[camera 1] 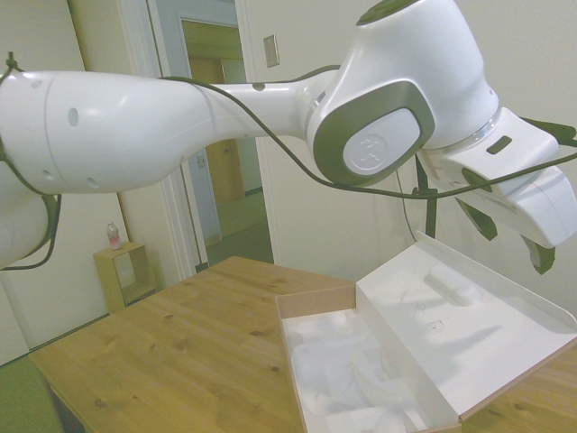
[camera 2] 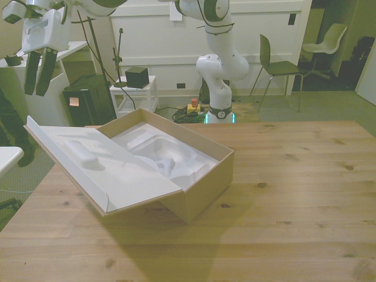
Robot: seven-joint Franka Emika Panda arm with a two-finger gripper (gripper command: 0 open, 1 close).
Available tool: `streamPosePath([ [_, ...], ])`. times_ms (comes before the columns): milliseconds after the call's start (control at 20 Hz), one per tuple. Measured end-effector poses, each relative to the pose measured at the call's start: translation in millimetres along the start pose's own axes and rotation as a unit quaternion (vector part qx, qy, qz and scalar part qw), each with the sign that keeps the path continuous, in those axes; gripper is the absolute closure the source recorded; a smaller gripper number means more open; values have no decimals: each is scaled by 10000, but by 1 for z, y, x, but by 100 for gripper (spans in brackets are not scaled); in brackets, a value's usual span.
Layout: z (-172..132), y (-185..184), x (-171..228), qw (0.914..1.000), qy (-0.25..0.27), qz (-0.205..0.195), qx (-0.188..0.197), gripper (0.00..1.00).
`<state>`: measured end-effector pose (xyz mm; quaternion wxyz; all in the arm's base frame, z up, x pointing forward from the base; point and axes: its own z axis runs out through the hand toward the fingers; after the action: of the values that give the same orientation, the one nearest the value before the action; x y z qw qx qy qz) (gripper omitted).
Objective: Close the box
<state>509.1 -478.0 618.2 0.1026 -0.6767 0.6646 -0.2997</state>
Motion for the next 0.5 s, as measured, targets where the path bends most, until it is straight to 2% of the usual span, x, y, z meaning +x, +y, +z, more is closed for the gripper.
streamPosePath([
  [200, 8, -1, 19, 9999, 135, 62, 33, 0],
  [500, 15, -13, 26, 9997, 225, 40, 129, 0],
])
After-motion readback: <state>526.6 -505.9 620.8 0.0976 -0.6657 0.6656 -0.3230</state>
